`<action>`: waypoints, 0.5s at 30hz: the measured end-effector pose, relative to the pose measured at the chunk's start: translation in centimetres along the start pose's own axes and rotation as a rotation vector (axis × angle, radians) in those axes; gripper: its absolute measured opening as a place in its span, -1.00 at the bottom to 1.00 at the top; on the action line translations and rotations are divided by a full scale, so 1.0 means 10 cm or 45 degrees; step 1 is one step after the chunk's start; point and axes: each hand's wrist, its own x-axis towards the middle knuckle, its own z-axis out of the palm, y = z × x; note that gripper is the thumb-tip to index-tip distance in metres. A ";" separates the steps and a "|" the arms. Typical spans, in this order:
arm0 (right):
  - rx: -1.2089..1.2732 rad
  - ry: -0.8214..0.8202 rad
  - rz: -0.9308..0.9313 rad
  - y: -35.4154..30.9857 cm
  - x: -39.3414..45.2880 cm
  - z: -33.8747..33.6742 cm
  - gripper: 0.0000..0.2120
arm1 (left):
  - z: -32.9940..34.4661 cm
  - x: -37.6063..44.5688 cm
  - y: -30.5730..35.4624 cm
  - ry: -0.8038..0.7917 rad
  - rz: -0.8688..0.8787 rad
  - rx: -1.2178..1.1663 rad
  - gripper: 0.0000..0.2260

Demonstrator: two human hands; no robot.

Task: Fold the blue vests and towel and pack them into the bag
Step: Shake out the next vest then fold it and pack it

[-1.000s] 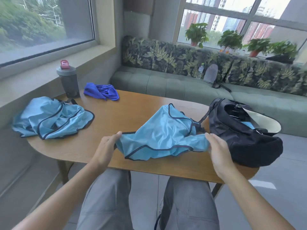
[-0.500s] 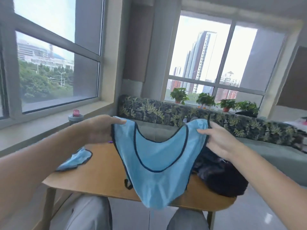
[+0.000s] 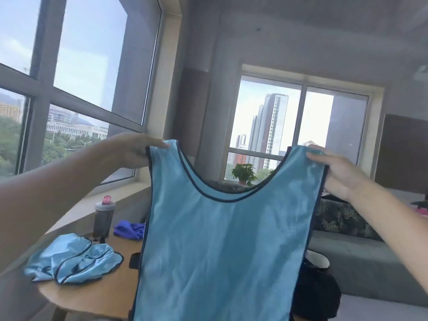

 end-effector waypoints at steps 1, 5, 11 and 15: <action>0.001 0.011 -0.014 -0.05 -0.01 -0.04 -0.42 | -0.02 0.01 0.04 0.028 0.032 -0.005 -0.90; -0.051 0.028 -0.007 -0.15 -0.06 -0.20 -0.52 | -0.07 0.04 0.05 0.068 0.014 0.094 -0.87; -0.175 0.055 -0.014 -0.22 -0.09 -0.35 -0.27 | -0.03 0.01 0.12 0.324 0.217 0.192 -0.68; -0.259 0.034 0.017 -0.27 -0.09 -0.45 -0.15 | -0.02 -0.01 0.20 0.458 0.262 0.280 -0.66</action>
